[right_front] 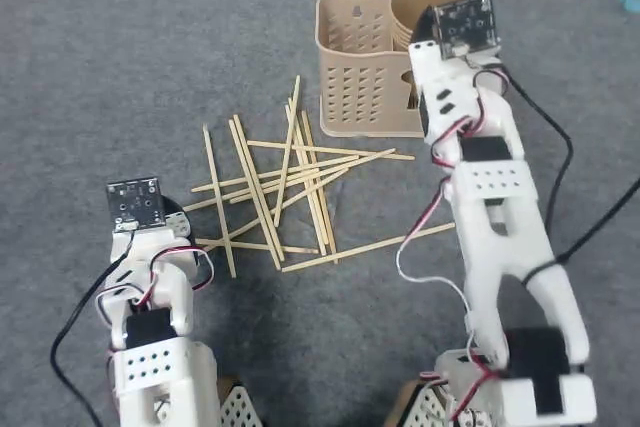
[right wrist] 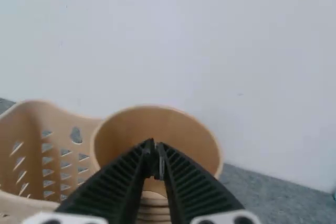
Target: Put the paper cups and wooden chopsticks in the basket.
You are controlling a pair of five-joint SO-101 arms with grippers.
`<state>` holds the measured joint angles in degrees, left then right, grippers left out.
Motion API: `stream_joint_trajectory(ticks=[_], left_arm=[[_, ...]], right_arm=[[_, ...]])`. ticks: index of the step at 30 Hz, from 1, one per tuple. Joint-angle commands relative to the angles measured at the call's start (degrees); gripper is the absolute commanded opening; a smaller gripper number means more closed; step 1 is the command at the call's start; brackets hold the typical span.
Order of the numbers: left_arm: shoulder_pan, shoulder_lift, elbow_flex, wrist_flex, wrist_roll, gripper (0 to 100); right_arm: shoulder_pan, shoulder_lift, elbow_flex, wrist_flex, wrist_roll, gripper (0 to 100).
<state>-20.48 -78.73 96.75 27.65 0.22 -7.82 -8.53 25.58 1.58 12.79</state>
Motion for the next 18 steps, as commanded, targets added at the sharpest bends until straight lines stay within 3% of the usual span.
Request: stream_joint_trajectory(ticks=[1, 10, 14, 18], left_arm=[[-0.1, -0.8, -0.1, -1.5, -0.7, 1], [-0.1, -0.8, -0.1, -1.6, -0.7, 1], [-0.1, -0.8, -0.1, -1.6, -0.7, 1], [-0.1, -0.8, -0.1, -1.6, -0.7, 1]], right_arm=[[0.7, 0.8, -3.0, 4.1, 1.1, 0.9], [0.8, -11.8, -3.2, 8.7, 1.1, 0.9], [-0.4, -24.5, -4.6, 24.9, 1.0, 1.9], [-6.5, -36.8, -6.0, 47.3, 2.2, 12.6]])
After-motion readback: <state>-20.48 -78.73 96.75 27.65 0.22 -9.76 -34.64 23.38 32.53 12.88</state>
